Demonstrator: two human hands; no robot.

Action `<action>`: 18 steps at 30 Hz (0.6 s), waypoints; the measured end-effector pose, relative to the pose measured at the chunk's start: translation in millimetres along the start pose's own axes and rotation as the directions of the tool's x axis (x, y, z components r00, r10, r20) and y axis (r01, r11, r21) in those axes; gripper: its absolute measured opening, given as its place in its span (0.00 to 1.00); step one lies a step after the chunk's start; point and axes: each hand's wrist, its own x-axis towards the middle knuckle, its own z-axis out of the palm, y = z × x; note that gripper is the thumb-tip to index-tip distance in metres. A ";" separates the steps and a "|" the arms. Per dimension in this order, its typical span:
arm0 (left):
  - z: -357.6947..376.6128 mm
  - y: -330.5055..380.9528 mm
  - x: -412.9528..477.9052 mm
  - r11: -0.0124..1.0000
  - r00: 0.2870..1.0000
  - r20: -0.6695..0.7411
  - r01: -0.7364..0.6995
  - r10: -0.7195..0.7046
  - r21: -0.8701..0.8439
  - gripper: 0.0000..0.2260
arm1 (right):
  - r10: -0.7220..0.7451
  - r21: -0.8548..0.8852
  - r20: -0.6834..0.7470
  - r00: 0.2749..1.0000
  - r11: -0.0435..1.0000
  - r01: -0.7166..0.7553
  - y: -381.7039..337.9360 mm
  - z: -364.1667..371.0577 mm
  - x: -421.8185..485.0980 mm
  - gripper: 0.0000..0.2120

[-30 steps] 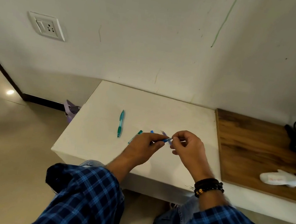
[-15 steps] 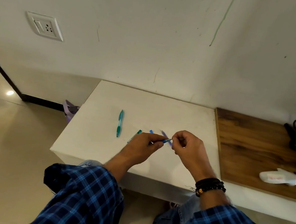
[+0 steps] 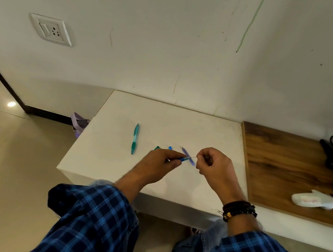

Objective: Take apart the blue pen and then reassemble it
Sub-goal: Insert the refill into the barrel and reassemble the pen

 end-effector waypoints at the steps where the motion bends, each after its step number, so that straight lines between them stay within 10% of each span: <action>1: -0.6 -1.2 0.5 1.000 1.000 0.002 0.003 -0.003 0.007 0.14 | 0.002 0.006 0.002 1.000 1.000 -0.002 0.2 -0.6 -0.4 0.03; 13: -0.7 -5.2 1.7 0.999 1.000 0.001 0.001 -0.001 0.038 0.14 | 0.020 0.058 -0.015 1.000 0.998 -0.020 3.4 0.5 -0.1 0.05; 18: -4.1 -9.7 2.2 1.000 0.999 -0.039 -0.007 0.008 0.029 0.14 | 0.236 0.050 0.043 0.971 0.970 -0.238 8.8 11.7 1.5 0.07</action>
